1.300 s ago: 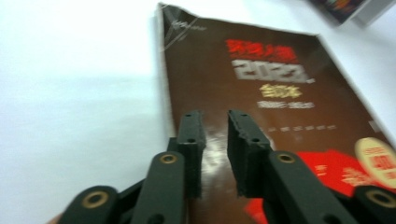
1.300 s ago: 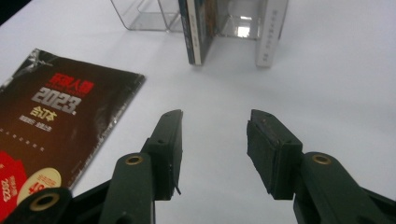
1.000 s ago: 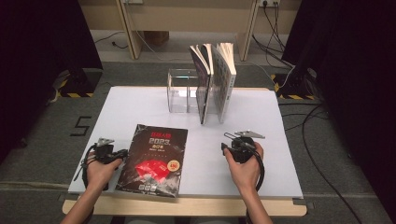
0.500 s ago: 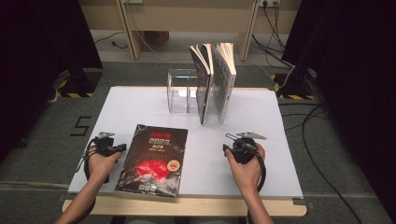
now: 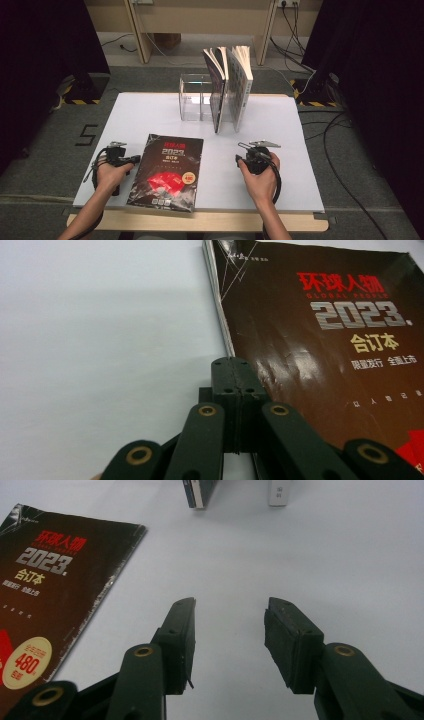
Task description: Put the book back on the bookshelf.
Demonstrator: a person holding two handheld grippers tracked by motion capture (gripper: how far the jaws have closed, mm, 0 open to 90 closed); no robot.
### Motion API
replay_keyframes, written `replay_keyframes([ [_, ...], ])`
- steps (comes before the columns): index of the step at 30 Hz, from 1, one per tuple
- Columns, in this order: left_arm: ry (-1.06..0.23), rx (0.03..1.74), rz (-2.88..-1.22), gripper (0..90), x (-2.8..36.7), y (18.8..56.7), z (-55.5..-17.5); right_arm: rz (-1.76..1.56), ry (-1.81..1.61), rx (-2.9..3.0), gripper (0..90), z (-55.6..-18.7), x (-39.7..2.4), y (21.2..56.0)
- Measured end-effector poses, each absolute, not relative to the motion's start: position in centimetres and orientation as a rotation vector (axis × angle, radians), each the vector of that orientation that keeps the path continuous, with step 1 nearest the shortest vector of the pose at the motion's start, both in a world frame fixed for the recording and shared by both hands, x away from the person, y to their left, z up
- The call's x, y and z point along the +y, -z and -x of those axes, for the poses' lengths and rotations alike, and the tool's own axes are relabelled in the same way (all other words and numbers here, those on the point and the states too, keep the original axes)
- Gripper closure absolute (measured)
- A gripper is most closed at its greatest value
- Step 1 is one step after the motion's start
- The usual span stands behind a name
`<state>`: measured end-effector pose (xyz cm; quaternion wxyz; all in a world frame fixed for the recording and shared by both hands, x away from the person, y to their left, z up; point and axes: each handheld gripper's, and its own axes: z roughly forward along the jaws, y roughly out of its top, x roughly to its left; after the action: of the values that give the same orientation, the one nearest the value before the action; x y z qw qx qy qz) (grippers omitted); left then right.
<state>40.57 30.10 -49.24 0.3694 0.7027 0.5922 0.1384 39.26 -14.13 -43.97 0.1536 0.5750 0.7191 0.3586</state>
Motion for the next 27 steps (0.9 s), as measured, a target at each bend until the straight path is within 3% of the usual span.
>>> replay_keyframes([
  [14, -0.309, 1.367, -1.886, 89.6, 25.3, 49.4, -39.6, -1.648, -1.030, 2.121, 55.5, -40.4, -12.7, 43.9],
  [27, -0.309, 1.270, -1.943, 89.6, 21.6, 49.4, -38.7, -1.718, -0.994, 2.232, 55.6, -44.0, -11.4, 44.9],
])
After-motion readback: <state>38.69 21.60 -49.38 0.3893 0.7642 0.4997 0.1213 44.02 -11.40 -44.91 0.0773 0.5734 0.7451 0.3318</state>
